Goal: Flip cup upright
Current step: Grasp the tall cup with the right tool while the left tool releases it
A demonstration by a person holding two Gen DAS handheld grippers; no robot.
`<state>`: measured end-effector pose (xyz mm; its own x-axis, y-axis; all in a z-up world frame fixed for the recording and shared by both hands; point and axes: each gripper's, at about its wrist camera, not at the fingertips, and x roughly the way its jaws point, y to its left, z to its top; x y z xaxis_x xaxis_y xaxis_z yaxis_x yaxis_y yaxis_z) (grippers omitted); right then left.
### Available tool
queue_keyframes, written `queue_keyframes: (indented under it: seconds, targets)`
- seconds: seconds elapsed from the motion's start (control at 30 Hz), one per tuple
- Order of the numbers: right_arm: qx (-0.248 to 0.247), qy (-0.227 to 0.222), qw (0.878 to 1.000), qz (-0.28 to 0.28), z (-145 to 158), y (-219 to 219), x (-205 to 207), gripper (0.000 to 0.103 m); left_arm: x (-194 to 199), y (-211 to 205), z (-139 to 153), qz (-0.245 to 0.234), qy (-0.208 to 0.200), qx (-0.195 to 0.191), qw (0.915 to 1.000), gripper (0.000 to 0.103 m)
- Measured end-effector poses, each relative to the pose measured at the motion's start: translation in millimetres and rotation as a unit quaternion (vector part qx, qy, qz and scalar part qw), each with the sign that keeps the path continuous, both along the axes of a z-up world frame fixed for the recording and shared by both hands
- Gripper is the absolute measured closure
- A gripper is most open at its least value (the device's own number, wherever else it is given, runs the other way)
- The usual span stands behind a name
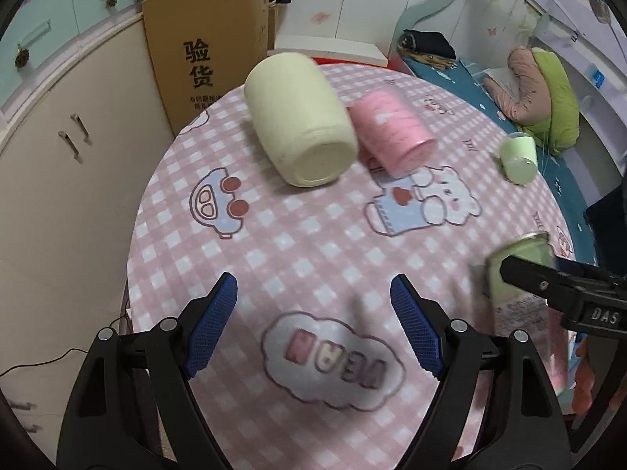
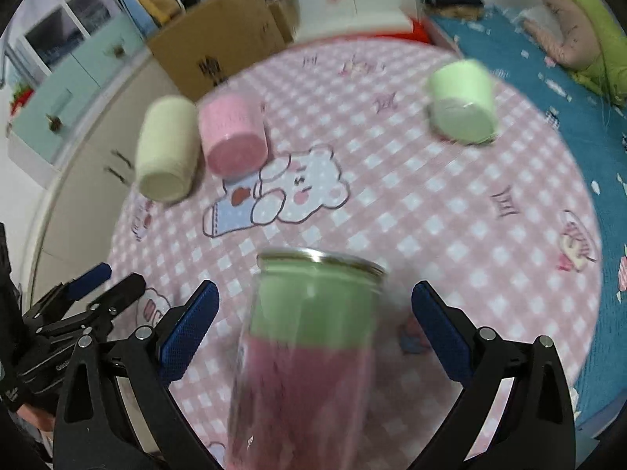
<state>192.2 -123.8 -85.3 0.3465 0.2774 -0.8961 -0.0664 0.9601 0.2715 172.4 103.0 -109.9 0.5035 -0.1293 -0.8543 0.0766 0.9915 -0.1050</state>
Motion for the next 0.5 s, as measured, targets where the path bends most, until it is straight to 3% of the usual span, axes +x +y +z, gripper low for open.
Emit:
queue_keyframes:
  seconds: [0.13, 0.27, 0.4, 0.5]
  targets:
    - [-0.012, 0.044, 0.999, 0.007, -11.0, 7.2, 13.0, 0.009, 11.5, 1.8, -9.0, -0.015, 0.012, 0.000, 0.9998, 0.021]
    - [-0.007, 0.059, 0.998, 0.013, -12.5, 9.5, 17.6, 0.032, 20.5, 1.9, -18.9, -0.023, 0.018, 0.013, 0.9995, 0.022]
    - [-0.005, 0.064, 0.998, 0.006, -11.2, 9.5, 21.3, 0.033, 21.7, 3.4, -19.9, -0.030, 0.016, 0.005, 0.9994, 0.022]
    - [-0.008, 0.026, 1.000, -0.008, 3.6, 11.4, 24.8, 0.033, 21.4, 1.7, -17.5, -0.027, 0.013, 0.007, 0.9995, 0.022]
